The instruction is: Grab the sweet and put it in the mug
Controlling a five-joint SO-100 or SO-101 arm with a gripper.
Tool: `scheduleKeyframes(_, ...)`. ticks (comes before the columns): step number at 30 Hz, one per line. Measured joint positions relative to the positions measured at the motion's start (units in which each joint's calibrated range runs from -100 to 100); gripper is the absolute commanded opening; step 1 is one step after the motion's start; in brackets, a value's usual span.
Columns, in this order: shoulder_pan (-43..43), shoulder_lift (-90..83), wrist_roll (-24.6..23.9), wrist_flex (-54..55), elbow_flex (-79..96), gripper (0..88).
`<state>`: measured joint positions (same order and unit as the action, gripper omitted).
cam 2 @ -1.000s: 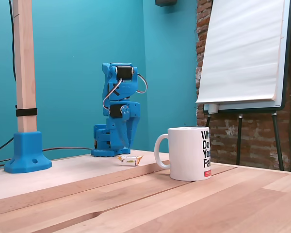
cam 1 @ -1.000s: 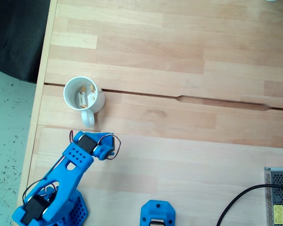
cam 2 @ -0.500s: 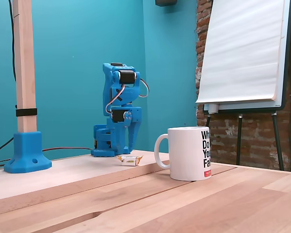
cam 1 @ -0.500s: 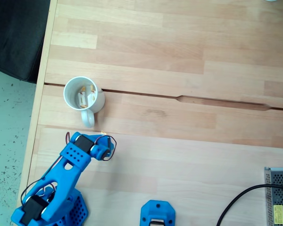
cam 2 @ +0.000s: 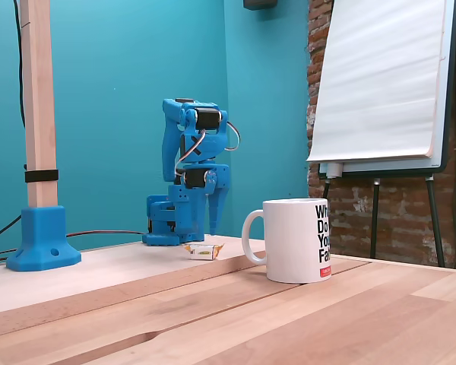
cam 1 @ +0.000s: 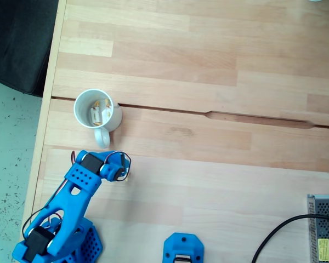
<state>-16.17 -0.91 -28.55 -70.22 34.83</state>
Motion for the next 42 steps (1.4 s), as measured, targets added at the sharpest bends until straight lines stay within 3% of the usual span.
scheduleKeyframes(42,-2.22,3.63,0.15,6.10,2.24,16.1)
